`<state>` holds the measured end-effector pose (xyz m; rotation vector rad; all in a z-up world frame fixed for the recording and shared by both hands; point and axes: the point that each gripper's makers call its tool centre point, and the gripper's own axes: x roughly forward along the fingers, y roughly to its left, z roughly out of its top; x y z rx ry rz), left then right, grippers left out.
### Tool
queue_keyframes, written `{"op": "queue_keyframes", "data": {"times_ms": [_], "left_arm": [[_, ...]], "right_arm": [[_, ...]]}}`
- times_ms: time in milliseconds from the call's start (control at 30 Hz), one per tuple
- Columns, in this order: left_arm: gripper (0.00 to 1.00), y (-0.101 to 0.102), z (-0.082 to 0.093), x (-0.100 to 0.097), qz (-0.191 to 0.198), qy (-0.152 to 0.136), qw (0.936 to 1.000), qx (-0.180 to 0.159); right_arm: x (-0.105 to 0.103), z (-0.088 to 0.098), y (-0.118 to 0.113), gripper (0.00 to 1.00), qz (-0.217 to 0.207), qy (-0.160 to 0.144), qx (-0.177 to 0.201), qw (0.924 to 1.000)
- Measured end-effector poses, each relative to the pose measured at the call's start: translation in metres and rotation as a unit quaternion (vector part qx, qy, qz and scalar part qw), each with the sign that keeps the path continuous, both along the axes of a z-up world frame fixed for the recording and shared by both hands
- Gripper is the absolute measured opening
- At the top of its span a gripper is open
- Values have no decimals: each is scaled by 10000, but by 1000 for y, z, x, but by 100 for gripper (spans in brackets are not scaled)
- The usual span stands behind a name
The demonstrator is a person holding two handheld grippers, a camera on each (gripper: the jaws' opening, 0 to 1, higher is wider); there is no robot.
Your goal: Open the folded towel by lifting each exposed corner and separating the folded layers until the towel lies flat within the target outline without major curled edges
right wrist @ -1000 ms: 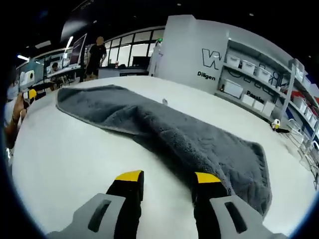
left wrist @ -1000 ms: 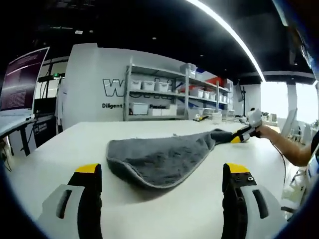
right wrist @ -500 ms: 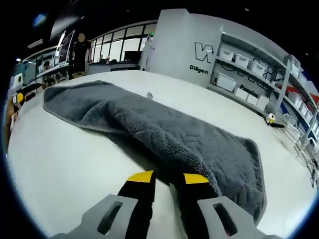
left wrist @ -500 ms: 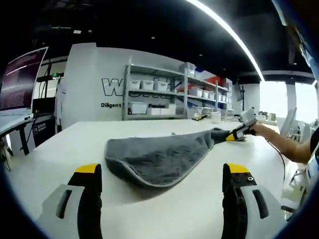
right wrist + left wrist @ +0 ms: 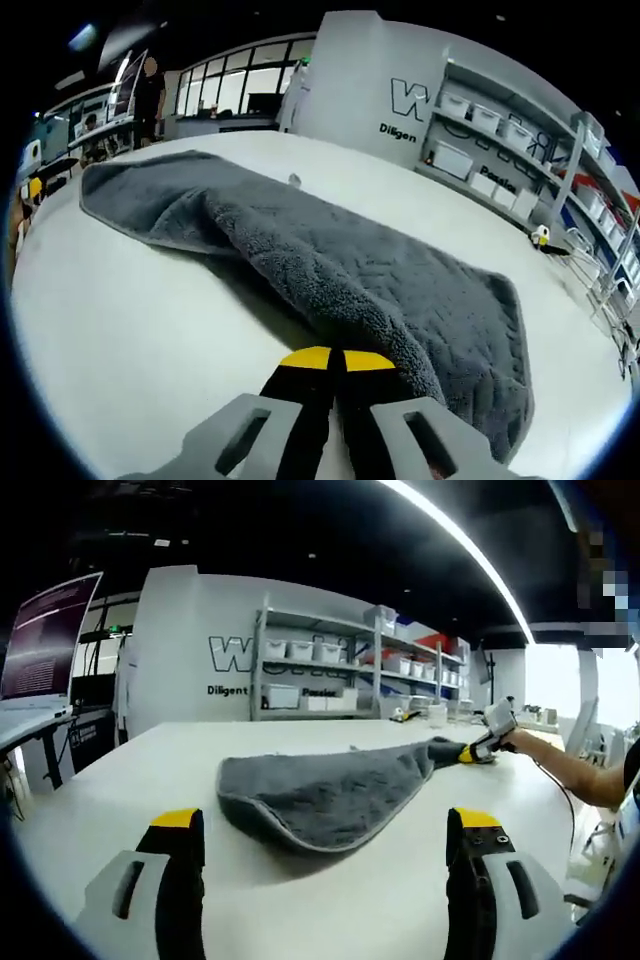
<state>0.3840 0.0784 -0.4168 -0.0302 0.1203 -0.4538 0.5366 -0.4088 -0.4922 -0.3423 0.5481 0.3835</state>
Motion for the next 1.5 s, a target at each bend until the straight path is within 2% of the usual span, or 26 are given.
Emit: {"op": "queue_keyframes", "data": {"times_ms": [267,333,400,533,633,800,967,1300,1500], "left_arm": [[99,2,-2,0,36,25,10000,3],[99,3,-2,0,42,31,10000,6],[99,4,-3,0,47,32,10000,15],[99,5,-4,-1,46,64,10000,26],[99,5,-4,-1,44,63,10000,30],[99,5,-5,-1,28,73,10000,41],[99,4,-5,-2,-12,93,9999,44],[99,8,-4,-2,37,79,10000,41],[99,7,-2,-2,11,70,9999,72]], "right_arm": [[-3,3,0,0,-77,-51,282,9996],[-2,1,1,8,-117,28,378,9992],[-2,1,5,10,-120,61,546,9984],[2,-2,3,7,-149,87,342,9993],[2,-3,2,6,-248,213,536,9980],[3,-3,0,2,-347,310,650,9968],[2,-3,0,0,-347,307,798,9957],[-18,5,8,0,-74,300,1077,9937],[-40,6,15,0,154,409,1191,9919]]}}
